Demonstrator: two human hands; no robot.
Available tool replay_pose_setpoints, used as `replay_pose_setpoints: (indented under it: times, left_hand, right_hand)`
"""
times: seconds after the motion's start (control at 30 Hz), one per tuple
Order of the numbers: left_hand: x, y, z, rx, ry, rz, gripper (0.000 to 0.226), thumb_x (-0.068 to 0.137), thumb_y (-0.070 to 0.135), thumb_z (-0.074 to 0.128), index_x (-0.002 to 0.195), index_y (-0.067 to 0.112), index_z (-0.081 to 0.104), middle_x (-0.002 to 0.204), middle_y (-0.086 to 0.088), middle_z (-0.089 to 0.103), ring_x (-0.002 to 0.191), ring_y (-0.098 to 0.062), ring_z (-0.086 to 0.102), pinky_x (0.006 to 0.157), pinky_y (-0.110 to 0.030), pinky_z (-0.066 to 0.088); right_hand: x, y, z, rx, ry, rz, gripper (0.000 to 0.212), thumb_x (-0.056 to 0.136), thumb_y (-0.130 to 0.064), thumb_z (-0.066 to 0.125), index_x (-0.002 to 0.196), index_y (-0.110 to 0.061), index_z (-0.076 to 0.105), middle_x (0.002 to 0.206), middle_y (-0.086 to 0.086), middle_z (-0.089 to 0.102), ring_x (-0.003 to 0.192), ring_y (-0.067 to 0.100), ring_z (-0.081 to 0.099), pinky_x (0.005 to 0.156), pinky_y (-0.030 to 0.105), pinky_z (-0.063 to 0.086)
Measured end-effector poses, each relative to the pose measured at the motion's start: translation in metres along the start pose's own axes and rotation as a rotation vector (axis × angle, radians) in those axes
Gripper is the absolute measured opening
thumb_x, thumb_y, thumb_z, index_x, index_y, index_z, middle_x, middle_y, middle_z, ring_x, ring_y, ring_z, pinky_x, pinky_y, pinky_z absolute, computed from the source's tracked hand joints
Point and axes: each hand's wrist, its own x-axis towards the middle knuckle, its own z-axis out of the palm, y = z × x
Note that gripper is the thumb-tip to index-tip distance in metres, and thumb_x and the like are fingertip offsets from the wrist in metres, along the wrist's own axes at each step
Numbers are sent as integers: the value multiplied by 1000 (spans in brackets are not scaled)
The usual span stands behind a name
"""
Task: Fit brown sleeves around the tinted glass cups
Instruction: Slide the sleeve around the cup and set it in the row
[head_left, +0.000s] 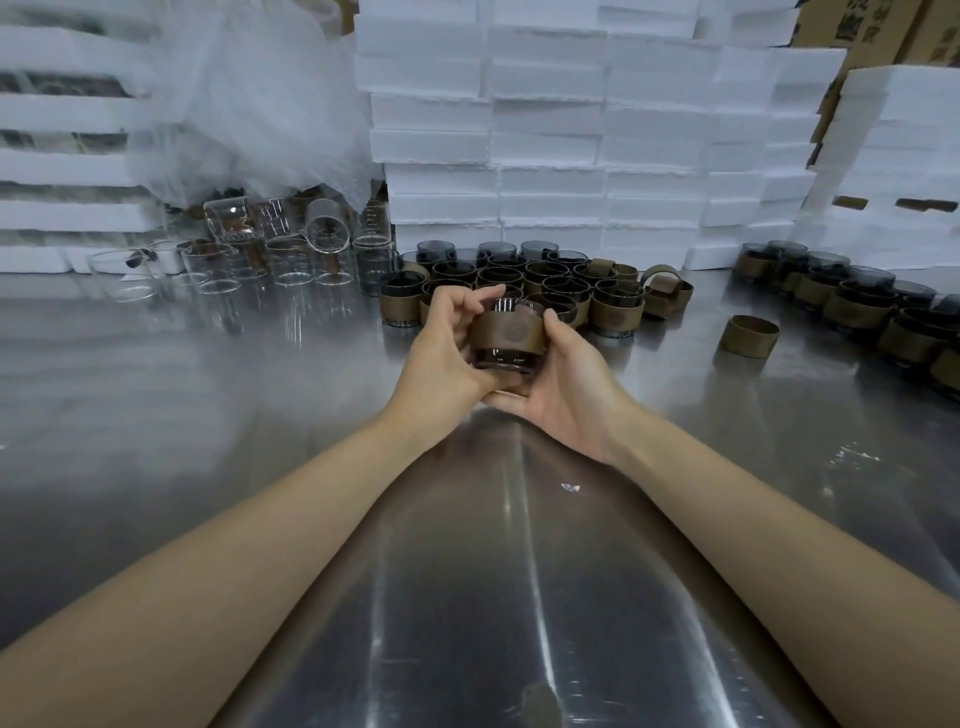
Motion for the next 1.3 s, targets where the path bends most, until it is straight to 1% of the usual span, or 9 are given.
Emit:
replay_pose_setpoints:
  times: [0.13, 0.33, 0.47, 0.63, 0.8, 0.93, 1.13, 1.23, 1.3]
  left_hand:
    - [-1, 1, 1, 54, 0, 27, 64, 66, -11, 81, 93, 23, 35, 134, 6, 54, 125, -11, 55, 103, -38, 49]
    - [0, 2, 1, 61, 26, 40, 67, 62, -10, 84, 91, 25, 35, 132, 8, 56, 113, -11, 62, 89, -28, 54]
    - [1, 1, 0, 63, 32, 43, 66, 62, -11, 83, 91, 24, 35, 129, 7, 57, 112, -12, 62, 91, -29, 55]
    - [0, 1, 2, 63, 33, 27, 68, 62, -12, 83, 91, 28, 35, 123, 5, 59, 111, -14, 62, 88, -29, 56]
    - [-1, 1, 2, 100, 33, 30, 69, 62, -10, 84, 90, 29, 34, 122, 2, 57, 109, -14, 62, 87, -25, 56]
    - [0, 1, 2, 94, 23, 18, 69, 63, -13, 82, 91, 27, 34, 118, 5, 57, 103, -6, 62, 82, -20, 53]
    - [2, -3, 0, 128, 19, -12, 67, 67, -8, 83, 91, 24, 30, 118, 9, 59, 101, 0, 64, 87, -21, 53]
    - [2, -5, 0, 233, 12, 9, 63, 69, -3, 83, 94, 21, 30, 121, 4, 59, 107, -9, 63, 91, -28, 54]
    - [1, -6, -1, 317, 22, 18, 61, 69, -1, 82, 97, 15, 30, 125, 2, 56, 110, -16, 61, 93, -36, 53]
  right_hand:
    - [2, 3, 1, -51, -13, -91, 37, 105, -42, 23, 131, -31, 47, 132, 10, 60, 112, 27, 63, 89, 49, 53]
    - [2, 5, 5, -116, -11, -184, 36, 107, -37, 18, 125, -27, 48, 130, 13, 57, 107, 27, 62, 83, 46, 55]
    - [3, 6, 4, -89, -25, -194, 36, 107, -33, 17, 123, -26, 48, 129, 13, 57, 109, 28, 60, 81, 45, 55]
    - [6, 5, 7, 21, 33, -162, 34, 105, -28, 29, 133, -24, 47, 127, 14, 60, 100, 27, 64, 73, 41, 56]
    - [8, 6, 10, 49, 91, -155, 34, 102, -24, 33, 132, -26, 49, 124, 15, 62, 94, 28, 65, 69, 39, 55]
    - [6, 5, 8, 16, 61, -145, 35, 103, -26, 31, 135, -27, 46, 123, 14, 63, 94, 27, 66, 80, 44, 53]
    - [2, 2, 3, -20, -35, -63, 40, 105, -31, 28, 142, -25, 42, 134, 15, 58, 113, 31, 61, 90, 46, 52]
    - [3, 4, 1, -145, -52, -68, 39, 102, -35, 41, 140, -26, 43, 129, 10, 61, 116, 27, 60, 93, 43, 52]
    - [4, 8, -2, -368, 10, -125, 63, 94, -24, 61, 147, -29, 28, 133, 9, 55, 117, 23, 59, 95, 41, 51]
